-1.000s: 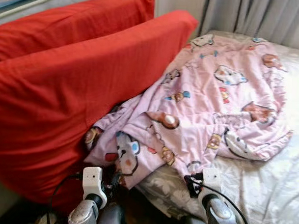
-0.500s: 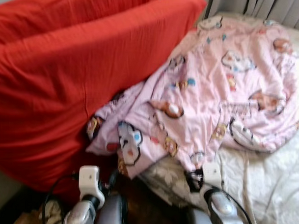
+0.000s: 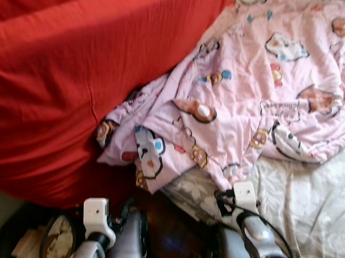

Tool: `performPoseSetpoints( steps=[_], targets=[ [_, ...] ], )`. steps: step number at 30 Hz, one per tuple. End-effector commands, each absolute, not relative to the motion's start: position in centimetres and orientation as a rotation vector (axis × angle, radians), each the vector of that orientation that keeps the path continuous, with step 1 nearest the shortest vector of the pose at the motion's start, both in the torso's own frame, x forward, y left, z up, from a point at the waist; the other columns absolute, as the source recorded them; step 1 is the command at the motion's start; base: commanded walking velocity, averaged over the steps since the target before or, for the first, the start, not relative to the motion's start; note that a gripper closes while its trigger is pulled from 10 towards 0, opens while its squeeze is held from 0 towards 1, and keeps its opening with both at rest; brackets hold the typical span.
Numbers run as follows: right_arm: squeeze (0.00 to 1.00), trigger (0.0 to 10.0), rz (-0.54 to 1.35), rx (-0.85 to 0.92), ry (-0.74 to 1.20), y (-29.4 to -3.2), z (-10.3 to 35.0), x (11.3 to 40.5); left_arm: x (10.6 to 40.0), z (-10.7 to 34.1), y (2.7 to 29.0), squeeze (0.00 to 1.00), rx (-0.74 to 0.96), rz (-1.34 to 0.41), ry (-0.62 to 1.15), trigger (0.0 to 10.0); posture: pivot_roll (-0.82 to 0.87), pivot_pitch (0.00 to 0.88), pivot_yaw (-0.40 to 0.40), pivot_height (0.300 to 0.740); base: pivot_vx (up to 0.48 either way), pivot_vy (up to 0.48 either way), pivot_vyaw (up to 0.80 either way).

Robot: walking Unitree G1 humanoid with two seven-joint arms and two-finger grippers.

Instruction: Clean up the room

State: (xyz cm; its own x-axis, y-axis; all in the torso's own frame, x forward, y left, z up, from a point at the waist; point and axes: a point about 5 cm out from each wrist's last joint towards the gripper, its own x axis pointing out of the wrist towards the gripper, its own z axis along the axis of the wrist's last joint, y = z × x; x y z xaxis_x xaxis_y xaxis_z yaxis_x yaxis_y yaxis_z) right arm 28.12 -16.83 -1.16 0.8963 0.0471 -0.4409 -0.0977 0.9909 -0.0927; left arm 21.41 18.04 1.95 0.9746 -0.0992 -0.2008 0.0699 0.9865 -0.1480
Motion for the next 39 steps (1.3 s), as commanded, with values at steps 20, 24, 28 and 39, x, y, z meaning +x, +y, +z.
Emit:
performPoseSetpoints(
  steps=[20, 24, 28, 39],
  targets=[
    [0.0, 0.0, 0.001, -0.054, 0.482, -17.4, -1.4, 28.1, 18.8, 1.8, 18.2, 0.0, -0.145, -0.071, 0.298, 10.0, 0.21, 0.399, 0.027, 0.63, 0.0, 0.0, 0.0],
    [0.0, 0.0, 0.004, -0.044, 0.489, -17.4, -1.6, 27.8, 18.6, 1.9, 18.1, 0.0, -0.146, -0.069, 0.309, 10.0, 0.22, 0.401, 0.028, 0.63, 0.0, 0.0, 0.0],
    [0.0, 0.0, 0.005, -0.044, 0.491, -17.3, -1.7, 27.7, 18.5, 1.9, 18.2, 0.0, -0.145, -0.067, 0.311, 10.0, 0.21, 0.4, 0.028, 0.63, 0.0, 0.0, 0.0],
    [0.0, 0.0, 0.015, -0.035, 0.498, -17.2, -1.9, 27.5, 18.4, 1.9, 18.1, 0.0, -0.147, -0.056, 0.317, 10.0, 0.21, 0.395, 0.024, 0.63, 0.0, 0.0, 0.0]
  ],
)
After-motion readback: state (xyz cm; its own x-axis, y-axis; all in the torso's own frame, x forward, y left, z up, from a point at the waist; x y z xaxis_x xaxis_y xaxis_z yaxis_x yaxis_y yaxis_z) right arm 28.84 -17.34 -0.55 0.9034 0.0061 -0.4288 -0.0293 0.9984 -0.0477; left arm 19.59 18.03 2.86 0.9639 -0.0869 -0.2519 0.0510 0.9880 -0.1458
